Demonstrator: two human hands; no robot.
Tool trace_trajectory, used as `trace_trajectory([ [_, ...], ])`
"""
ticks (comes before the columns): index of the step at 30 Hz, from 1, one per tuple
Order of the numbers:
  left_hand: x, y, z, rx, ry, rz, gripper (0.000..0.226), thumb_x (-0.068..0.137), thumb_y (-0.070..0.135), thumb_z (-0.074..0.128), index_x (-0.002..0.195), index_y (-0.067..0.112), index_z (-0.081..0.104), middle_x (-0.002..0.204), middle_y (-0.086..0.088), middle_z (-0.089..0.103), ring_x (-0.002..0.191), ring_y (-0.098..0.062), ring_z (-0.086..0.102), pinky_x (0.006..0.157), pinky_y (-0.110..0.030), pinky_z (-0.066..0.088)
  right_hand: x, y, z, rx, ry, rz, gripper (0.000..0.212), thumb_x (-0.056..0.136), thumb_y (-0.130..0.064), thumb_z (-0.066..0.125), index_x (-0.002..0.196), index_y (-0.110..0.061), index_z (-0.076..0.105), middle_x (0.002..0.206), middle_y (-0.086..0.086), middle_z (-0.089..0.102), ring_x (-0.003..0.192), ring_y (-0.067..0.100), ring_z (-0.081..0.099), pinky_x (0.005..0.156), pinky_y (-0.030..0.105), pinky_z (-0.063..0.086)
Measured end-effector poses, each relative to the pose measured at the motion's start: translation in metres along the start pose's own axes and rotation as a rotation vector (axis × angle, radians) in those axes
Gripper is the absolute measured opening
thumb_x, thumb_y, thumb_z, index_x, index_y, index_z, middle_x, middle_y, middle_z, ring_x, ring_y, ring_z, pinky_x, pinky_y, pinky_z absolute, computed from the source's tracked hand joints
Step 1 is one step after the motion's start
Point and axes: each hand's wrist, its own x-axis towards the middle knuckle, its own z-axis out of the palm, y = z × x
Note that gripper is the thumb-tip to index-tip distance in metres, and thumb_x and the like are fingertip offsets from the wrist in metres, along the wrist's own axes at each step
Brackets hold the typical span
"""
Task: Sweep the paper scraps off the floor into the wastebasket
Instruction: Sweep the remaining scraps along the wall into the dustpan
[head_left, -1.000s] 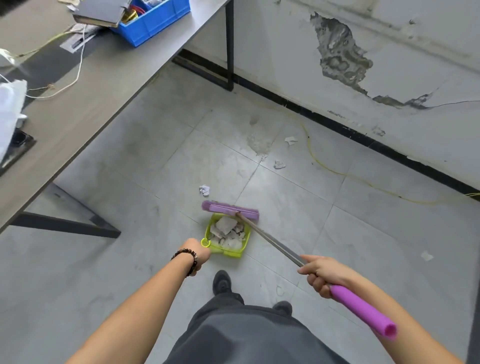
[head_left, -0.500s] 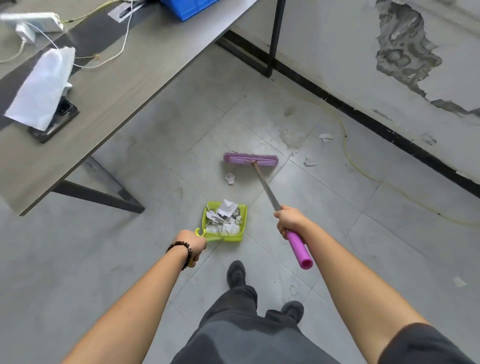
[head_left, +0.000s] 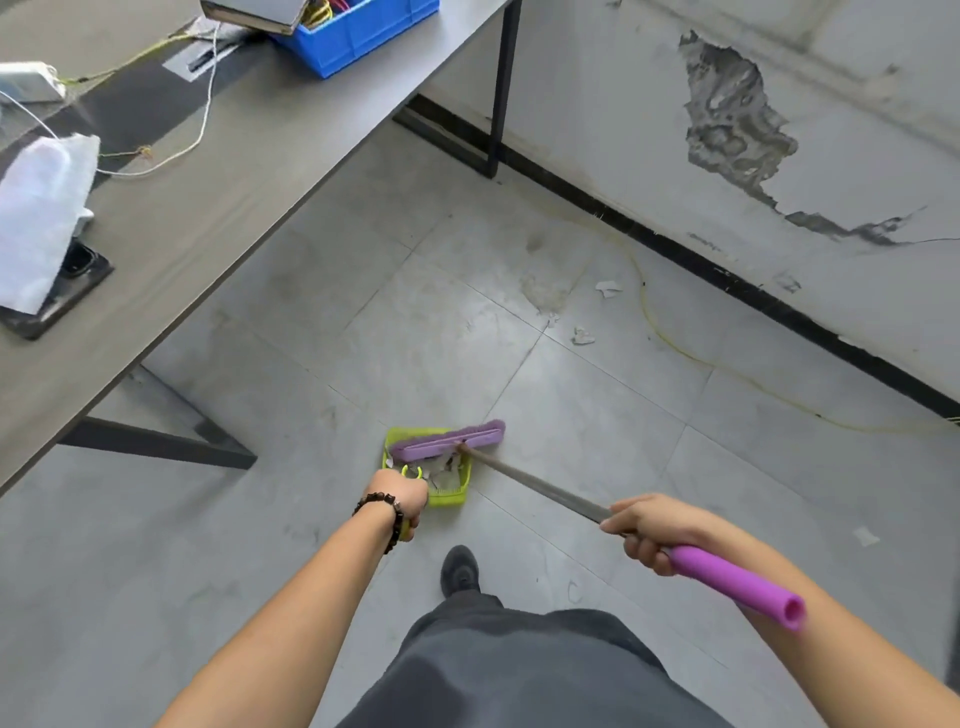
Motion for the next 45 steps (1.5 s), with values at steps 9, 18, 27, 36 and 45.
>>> trace_trajectory([
  [9,-0.002,0.066,0.024,0.189,0.035,0.198,0.013,0.079,0.001,0.043,0.072,0.009,0.049,0.057,-0.008,0.041,0.043,-0.019,0.037,0.045,-0.02,0.033,-0.012,0.016,-0.021,0.443,0.077,-0.119,0.025,0.097,-0.015,0.055,0.075,-0.013,0.045,0.047,0.001,0.039,0.027,0.006,0.031,0.03,0.011,0.025],
  [18,0.007,0.179,0.089,0.376,0.032,0.335,0.016,0.082,0.004,0.042,0.078,0.012,0.055,0.061,-0.006,0.04,0.045,-0.02,0.038,0.042,-0.02,0.034,0.032,-0.03,-0.134,0.466,0.255,-0.329,0.013,0.093,-0.006,0.053,0.08,-0.008,0.051,0.05,0.004,0.046,0.031,0.009,0.039,0.033,0.016,0.033],
  [27,0.022,0.296,0.162,0.566,0.028,0.261,0.022,0.079,0.007,0.042,0.082,0.015,0.062,0.058,-0.003,0.043,0.041,-0.02,0.038,0.041,-0.02,0.033,0.107,-0.123,-0.313,0.412,0.32,-0.303,0.005,0.088,-0.006,0.052,0.083,-0.007,0.05,0.057,0.01,0.051,0.038,0.015,0.044,0.036,0.019,0.037],
  [36,0.036,0.367,0.209,0.647,0.003,0.184,0.024,0.083,0.007,0.041,0.087,0.014,0.063,0.065,-0.006,0.045,0.047,-0.021,0.04,0.042,-0.019,0.033,0.151,-0.177,-0.372,0.351,0.262,-0.217,0.013,0.089,-0.004,0.043,0.078,-0.006,0.05,0.06,0.012,0.052,0.044,0.021,0.047,0.041,0.023,0.041],
  [45,0.046,0.403,0.191,0.795,-0.062,0.223,0.013,0.082,0.008,0.042,0.077,0.011,0.053,0.059,-0.007,0.045,0.045,-0.02,0.038,0.043,-0.019,0.033,0.081,-0.125,-0.276,0.567,0.04,-0.03,0.012,0.095,-0.011,0.044,0.086,-0.007,0.05,0.053,0.003,0.047,0.034,0.009,0.041,0.034,0.016,0.036],
])
